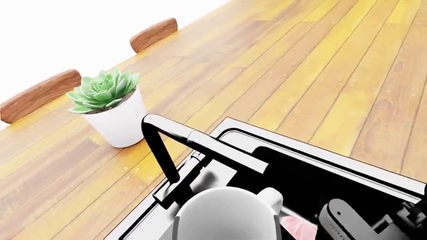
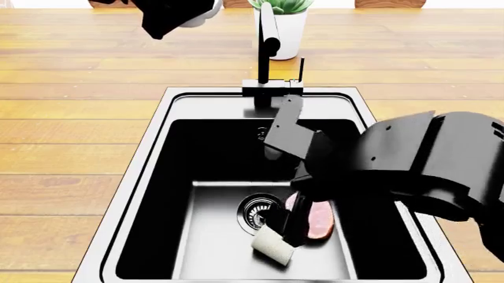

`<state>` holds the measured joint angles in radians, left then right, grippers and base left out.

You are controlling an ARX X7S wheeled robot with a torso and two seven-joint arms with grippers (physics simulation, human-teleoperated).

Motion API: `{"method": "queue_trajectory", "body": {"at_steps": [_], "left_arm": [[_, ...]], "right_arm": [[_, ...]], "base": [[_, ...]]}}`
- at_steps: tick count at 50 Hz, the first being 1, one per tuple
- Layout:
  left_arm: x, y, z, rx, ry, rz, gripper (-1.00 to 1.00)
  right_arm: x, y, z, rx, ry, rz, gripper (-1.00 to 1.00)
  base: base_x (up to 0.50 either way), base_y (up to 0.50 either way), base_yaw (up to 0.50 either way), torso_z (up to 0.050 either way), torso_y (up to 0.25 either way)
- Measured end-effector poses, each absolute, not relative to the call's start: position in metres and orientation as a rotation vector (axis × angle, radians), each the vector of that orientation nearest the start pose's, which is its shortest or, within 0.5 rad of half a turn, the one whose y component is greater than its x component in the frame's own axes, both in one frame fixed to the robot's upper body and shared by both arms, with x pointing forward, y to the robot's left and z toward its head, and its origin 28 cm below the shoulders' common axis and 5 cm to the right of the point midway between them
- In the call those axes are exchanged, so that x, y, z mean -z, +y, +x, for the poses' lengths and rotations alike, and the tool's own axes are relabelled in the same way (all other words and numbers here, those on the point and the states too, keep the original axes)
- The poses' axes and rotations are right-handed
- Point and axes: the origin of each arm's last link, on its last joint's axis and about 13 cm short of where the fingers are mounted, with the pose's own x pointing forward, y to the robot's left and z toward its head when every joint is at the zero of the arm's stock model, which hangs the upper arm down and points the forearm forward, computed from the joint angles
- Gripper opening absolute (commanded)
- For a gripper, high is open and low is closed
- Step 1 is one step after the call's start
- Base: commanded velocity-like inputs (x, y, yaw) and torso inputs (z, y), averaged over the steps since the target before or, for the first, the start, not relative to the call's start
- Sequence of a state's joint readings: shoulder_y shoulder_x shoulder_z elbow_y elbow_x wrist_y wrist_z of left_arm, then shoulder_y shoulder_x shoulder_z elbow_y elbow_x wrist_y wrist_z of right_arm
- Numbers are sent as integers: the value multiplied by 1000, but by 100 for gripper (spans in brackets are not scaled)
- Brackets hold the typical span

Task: Pick the mug and cup and place them in the sink. Then turn on the water.

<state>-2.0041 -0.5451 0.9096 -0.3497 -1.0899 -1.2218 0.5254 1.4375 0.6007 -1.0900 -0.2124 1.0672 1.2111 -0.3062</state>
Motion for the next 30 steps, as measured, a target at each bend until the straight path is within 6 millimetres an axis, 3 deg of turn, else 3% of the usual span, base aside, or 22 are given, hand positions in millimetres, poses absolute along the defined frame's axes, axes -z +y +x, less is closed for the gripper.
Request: {"method": "queue_trajectory", "body": {"at_steps": [17, 30], "left_arm": [[-432, 250, 316, 862, 229, 337, -100], [-415, 248, 321, 857, 268, 290, -100]], "right_arm": [[-292, -137, 260, -883, 445, -469, 100], [-326, -164, 245, -657, 238, -303, 100]], "base": [[0, 0, 0, 0, 0], [0, 0, 0, 1, 0]]}}
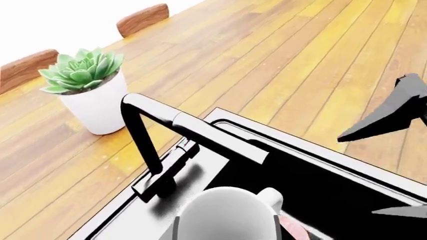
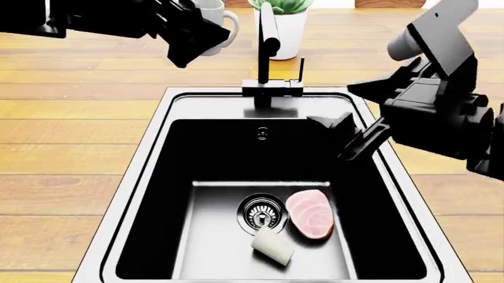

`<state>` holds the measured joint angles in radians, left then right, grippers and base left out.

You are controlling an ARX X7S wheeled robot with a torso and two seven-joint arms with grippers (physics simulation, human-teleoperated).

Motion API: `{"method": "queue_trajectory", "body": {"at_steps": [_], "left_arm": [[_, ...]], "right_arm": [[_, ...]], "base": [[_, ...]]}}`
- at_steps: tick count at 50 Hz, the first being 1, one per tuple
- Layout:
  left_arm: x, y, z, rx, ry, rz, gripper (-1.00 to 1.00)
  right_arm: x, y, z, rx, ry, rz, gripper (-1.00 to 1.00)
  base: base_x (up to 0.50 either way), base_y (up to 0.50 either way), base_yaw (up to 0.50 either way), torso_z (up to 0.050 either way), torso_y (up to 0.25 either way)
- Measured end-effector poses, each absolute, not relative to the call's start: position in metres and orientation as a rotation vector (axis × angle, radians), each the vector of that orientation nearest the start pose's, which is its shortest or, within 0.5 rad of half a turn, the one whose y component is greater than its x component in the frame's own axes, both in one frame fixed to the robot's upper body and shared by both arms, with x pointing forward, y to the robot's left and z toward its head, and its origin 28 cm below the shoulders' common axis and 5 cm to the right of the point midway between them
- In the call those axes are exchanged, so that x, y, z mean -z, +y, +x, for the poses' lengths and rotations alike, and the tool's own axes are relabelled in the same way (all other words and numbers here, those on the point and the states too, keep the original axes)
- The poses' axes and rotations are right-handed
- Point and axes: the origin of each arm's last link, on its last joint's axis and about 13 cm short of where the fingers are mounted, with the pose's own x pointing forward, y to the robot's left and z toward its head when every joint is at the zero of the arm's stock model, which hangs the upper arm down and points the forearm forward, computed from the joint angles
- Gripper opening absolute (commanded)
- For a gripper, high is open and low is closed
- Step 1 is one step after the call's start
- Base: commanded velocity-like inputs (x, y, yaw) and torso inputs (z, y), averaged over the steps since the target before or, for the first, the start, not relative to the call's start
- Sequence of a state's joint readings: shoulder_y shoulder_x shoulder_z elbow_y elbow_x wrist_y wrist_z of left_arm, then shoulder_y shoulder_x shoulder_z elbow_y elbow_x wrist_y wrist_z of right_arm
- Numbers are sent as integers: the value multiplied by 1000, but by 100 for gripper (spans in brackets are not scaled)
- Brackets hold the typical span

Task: Pick the mug and cup and place them in the sink. Then turn on the water.

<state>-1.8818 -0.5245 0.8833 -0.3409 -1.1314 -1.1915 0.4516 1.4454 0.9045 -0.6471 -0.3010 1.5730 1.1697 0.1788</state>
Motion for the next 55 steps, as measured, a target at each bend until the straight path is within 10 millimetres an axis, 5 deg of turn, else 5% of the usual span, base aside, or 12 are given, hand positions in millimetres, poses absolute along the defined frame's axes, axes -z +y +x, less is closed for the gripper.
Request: {"method": "queue_trajectory", "body": {"at_steps": [24, 55], "left_arm": [[-352, 229, 339, 896, 534, 288, -100], [-284, 193, 368, 1010, 823, 602, -100]], "right_arm": [[-369, -212, 238, -389, 34, -151, 100], [-353, -219, 244, -357, 37, -94, 100]], "base": [[0, 0, 0, 0, 0], [0, 0, 0, 0, 0]]}}
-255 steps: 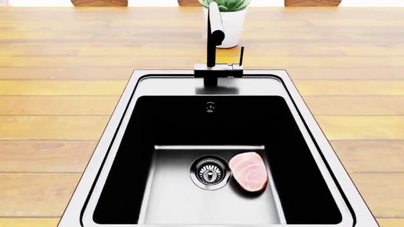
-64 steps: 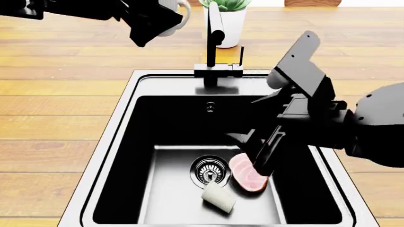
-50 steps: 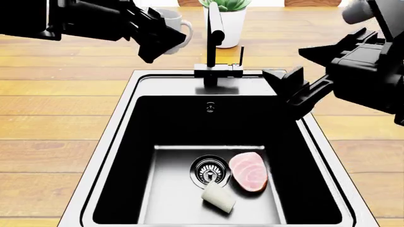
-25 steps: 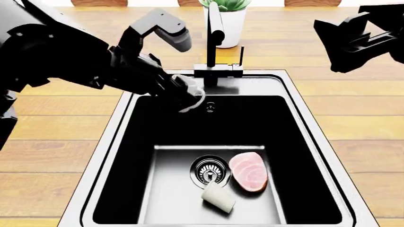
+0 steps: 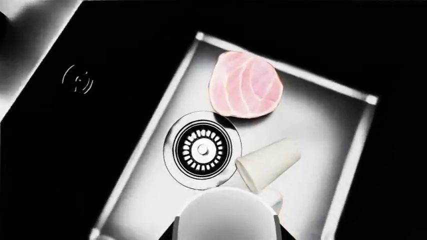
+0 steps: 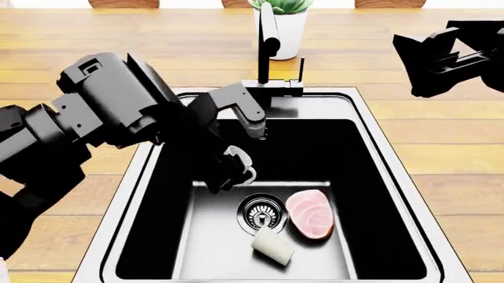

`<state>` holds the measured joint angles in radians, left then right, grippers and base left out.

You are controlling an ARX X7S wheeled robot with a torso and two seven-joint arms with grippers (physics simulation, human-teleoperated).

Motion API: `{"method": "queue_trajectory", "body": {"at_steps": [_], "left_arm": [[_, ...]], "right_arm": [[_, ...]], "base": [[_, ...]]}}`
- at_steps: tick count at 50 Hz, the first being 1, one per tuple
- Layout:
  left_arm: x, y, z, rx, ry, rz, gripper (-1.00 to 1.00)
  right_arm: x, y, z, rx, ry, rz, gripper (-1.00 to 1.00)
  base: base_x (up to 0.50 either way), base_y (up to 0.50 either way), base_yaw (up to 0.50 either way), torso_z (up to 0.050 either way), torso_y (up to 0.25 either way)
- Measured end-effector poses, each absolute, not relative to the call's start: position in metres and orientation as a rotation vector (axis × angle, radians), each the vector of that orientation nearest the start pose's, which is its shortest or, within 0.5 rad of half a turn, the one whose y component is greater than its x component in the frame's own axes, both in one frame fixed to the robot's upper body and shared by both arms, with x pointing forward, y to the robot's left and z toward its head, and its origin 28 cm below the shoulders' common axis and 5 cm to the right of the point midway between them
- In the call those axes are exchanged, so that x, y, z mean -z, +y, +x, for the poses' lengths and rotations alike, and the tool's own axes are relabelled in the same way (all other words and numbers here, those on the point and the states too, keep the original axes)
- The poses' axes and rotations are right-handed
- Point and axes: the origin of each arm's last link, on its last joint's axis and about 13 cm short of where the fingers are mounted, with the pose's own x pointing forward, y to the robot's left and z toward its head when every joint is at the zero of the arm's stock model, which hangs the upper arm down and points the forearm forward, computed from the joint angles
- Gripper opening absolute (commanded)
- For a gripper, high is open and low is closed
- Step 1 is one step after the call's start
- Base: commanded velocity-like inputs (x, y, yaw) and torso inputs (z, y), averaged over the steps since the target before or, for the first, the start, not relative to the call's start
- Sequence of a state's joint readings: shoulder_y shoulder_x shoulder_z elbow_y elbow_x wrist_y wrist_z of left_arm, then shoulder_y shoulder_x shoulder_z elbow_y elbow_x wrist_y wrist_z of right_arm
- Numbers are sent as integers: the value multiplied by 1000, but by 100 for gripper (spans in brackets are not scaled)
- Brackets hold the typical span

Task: Pick the mug and cup and place them in the sink. Then turn on the water.

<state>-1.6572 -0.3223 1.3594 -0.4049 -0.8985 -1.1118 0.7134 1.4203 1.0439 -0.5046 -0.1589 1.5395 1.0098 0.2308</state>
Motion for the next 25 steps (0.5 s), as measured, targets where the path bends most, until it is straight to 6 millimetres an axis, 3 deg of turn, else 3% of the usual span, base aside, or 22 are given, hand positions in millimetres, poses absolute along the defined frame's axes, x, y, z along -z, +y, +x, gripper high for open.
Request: {"method": "queue_trajectory", "body": {"at_steps": [25], "left_arm": [[-227, 186, 372, 1063, 999, 732, -100]], "right_arm": [[-332, -207, 251, -341, 53, -75, 100]], "base": [[0, 0, 0, 0, 0]]}}
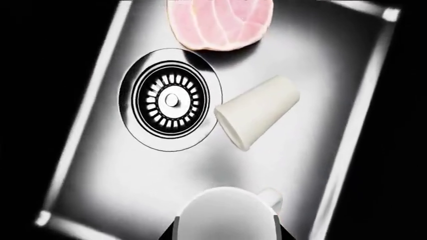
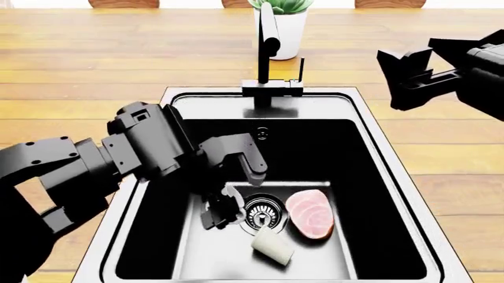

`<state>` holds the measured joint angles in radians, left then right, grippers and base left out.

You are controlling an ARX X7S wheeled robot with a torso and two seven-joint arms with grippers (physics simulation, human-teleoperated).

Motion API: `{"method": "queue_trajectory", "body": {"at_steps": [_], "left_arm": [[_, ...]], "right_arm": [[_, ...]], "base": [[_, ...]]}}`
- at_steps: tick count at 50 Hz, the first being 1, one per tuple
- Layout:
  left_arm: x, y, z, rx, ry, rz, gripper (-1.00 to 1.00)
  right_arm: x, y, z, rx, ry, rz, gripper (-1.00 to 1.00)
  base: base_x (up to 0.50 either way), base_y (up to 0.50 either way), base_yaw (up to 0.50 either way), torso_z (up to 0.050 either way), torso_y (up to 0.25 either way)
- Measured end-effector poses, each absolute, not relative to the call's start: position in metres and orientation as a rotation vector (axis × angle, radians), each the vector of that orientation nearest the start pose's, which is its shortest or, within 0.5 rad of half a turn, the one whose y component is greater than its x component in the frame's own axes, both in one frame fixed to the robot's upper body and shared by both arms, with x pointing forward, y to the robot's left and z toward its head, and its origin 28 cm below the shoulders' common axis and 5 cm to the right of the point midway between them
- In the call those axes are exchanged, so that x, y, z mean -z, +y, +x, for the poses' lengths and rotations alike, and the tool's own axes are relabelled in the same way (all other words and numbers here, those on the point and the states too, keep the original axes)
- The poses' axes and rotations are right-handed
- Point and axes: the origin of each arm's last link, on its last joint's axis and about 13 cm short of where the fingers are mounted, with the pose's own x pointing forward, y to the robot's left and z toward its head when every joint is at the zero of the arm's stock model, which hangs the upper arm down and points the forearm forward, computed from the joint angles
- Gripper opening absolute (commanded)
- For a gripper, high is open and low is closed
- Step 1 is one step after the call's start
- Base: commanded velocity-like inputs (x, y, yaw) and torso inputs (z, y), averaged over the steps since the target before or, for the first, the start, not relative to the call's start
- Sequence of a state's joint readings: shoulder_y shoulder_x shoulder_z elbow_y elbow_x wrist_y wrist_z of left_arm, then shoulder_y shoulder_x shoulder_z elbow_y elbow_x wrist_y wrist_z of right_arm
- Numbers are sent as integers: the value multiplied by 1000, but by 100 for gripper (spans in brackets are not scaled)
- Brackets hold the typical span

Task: Pick the mug and cup and place them in the sink. Then turn on the water.

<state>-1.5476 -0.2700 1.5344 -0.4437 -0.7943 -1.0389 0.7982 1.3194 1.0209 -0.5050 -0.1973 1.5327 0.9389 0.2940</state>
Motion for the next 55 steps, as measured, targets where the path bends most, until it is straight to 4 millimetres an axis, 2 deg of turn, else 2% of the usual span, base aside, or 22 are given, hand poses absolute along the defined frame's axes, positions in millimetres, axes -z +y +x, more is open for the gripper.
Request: {"method": "queue_trajectory", "body": {"at_steps": [21, 32, 33, 48, 55], "left_arm": [[-186, 184, 362, 1120, 1107, 735, -100], [-171, 183, 358, 1145, 1151, 733, -100], [-170, 183, 357, 1147, 1154, 733, 100], [-160, 181, 352, 1166, 1186, 731, 100], [-164, 183, 350, 1166, 1185, 728, 100]], "right_arm": [[-329, -210, 249, -331, 66, -80, 100], [-333, -224, 241, -327, 71, -82, 100], [-334, -225, 240, -326, 71, -82, 100], [-333, -222, 240, -320, 75, -84, 100], [-334, -222, 239, -323, 72, -84, 100]], "base": [[0, 0, 0, 0, 0], [0, 0, 0, 0, 0], [0, 0, 0, 0, 0], [0, 0, 0, 0, 0], [0, 0, 0, 0, 0]]}}
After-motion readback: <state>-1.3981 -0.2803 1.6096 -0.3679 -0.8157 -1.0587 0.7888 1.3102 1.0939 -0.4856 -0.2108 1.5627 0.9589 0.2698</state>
